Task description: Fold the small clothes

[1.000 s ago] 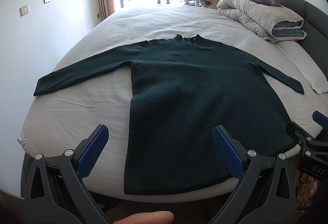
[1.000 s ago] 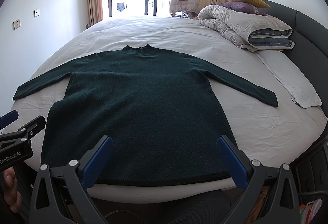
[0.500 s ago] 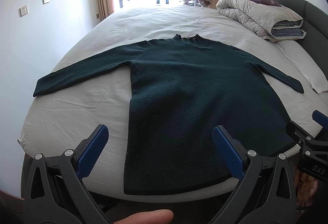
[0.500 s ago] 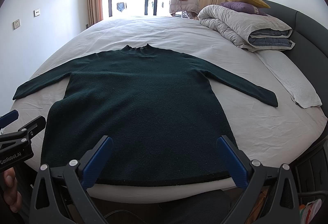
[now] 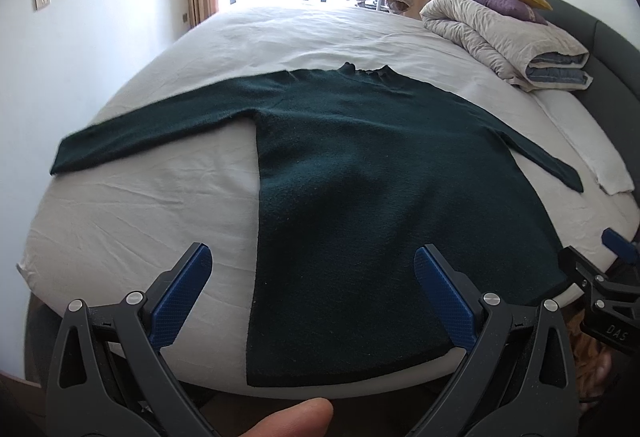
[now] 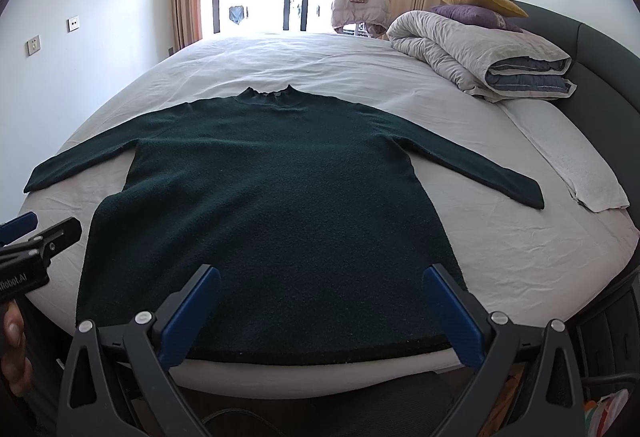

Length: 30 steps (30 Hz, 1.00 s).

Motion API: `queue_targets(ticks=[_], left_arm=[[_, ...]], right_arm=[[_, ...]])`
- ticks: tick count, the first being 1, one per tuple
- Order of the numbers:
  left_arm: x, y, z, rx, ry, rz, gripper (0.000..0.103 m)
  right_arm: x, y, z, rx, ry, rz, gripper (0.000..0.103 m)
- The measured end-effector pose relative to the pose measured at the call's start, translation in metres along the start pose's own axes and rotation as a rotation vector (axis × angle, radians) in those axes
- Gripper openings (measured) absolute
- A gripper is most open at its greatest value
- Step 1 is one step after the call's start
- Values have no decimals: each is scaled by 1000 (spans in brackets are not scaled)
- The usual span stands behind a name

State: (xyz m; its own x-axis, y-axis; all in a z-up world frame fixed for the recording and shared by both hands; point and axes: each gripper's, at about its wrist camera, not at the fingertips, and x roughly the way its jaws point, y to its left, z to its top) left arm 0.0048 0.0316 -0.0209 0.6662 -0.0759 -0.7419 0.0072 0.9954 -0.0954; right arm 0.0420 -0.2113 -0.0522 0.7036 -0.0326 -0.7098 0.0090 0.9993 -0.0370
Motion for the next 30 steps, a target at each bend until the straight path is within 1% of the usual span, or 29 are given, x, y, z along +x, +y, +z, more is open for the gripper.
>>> queue_targets(ticks=[3, 6, 7, 8, 10, 12, 13, 15, 17, 19, 20, 22, 23, 26, 27, 28, 30], left_arm=[[10, 25, 1, -69, 31, -57, 103], [23, 54, 5, -152, 80, -144, 103], [26, 63, 5, -179, 87, -157, 103], [29, 73, 6, -211, 87, -168, 103], [36, 86, 9, -239, 93, -200, 103], [44, 98, 10, -285, 106, -292, 103], [46, 102, 9, -309, 105, -325, 103], [50, 107, 8, -355, 74, -386, 103], [56, 106, 10, -354, 76, -393, 103], [65, 103, 13, -328, 122, -391, 103], [69, 100, 15, -317, 136, -386, 103], [74, 98, 22, -314, 129, -369, 103], [78, 97, 26, -320, 121, -359, 103], [90, 94, 38, -314, 98, -298, 103], [95, 90, 45, -296, 97, -258, 103], [100, 87, 50, -280, 99, -222, 103], [110, 77, 61, -254, 82, -155, 103]], right_arm=[[4, 4, -5, -12, -3, 7, 103], [11, 15, -10, -33, 9, 11, 103], [13, 18, -11, -26, 13, 16, 103], [14, 22, -11, -17, 13, 27, 103], [16, 28, -9, -8, 8, 56, 103], [17, 36, -6, -20, -2, 59, 103], [18, 39, -3, -32, -10, 55, 103], [19, 42, 3, -54, -27, 43, 103], [22, 32, 13, -21, -41, 60, 103], [29, 13, 22, 44, -51, 89, 103], [34, -5, 29, 91, -61, 87, 103], [41, -43, 37, 183, -90, 78, 103], [48, -71, 42, 254, -107, 86, 103], [73, -156, 46, 488, -125, 92, 103], [85, -189, 44, 583, -134, 109, 103], [94, -213, 40, 659, -134, 116, 103], [126, -280, 24, 903, -121, 142, 102]])
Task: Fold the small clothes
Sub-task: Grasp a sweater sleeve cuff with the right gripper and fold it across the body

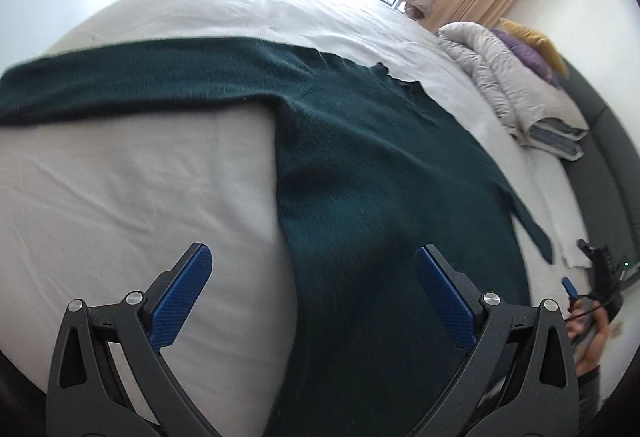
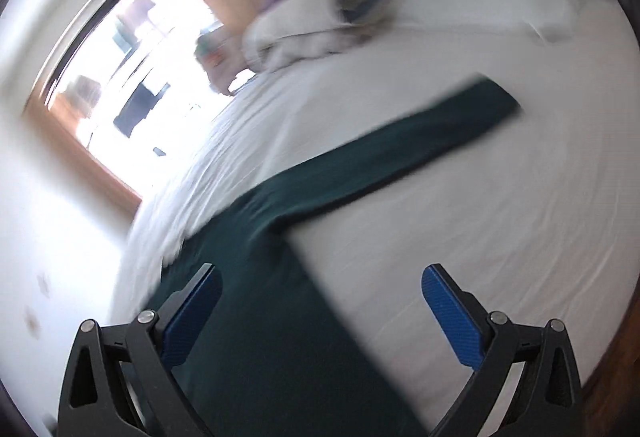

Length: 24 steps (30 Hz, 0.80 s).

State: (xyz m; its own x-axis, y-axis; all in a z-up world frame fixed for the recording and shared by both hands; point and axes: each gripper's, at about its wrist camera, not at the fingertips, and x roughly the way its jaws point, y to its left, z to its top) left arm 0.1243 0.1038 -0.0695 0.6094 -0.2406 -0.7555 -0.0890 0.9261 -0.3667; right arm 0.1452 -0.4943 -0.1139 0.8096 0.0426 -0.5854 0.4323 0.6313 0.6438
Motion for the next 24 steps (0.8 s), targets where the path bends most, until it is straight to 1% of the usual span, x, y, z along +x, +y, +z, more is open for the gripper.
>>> queue_targets(ticks=[1, 2, 3, 5, 6, 7, 8, 11, 14, 16, 17, 18, 19, 20, 22, 24], left_arm=[[1, -5, 4, 9, -23, 19, 103], [4, -11, 8, 19, -45, 36, 103], [7, -18, 12, 32, -68, 57, 103], [12, -31, 18, 67, -112, 79, 103], [16, -41, 21, 95, -130, 88, 103], [20, -48, 24, 122, -139, 98, 103], [25, -57, 27, 154, -144, 113, 103], [38, -82, 32, 242, -156, 153, 103], [47, -101, 31, 295, -134, 135, 103], [54, -108, 32, 307, -121, 103, 103], [57, -109, 30, 312, -113, 80, 103], [62, -109, 29, 318, -99, 41, 103], [67, -110, 29, 321, -84, 22, 103], [71, -110, 28, 326, -82, 53, 103], [81, -111, 27, 325, -59, 42, 103], [87, -107, 26, 311, -45, 27, 103]], right_arm=[[10, -23, 14, 88, 2, 11, 96], [22, -48, 29, 178, 3, 9, 92], [31, -67, 38, 238, 4, 3, 90], [56, -108, 57, 367, 11, -2, 89], [66, -122, 63, 413, 9, 2, 84], [72, -133, 70, 453, -5, 9, 81], [76, -141, 80, 481, -34, 17, 81], [89, -147, 109, 525, -70, 40, 82], [104, -154, 130, 553, -90, 40, 79], [110, -156, 132, 568, -95, 48, 69], [112, -159, 134, 577, -94, 55, 66], [116, -159, 136, 579, -90, 59, 60], [120, -157, 137, 574, -84, 58, 54], [122, -158, 135, 566, -83, 54, 51], [124, -156, 132, 548, -81, 42, 44], [123, -155, 129, 553, -83, 43, 44]])
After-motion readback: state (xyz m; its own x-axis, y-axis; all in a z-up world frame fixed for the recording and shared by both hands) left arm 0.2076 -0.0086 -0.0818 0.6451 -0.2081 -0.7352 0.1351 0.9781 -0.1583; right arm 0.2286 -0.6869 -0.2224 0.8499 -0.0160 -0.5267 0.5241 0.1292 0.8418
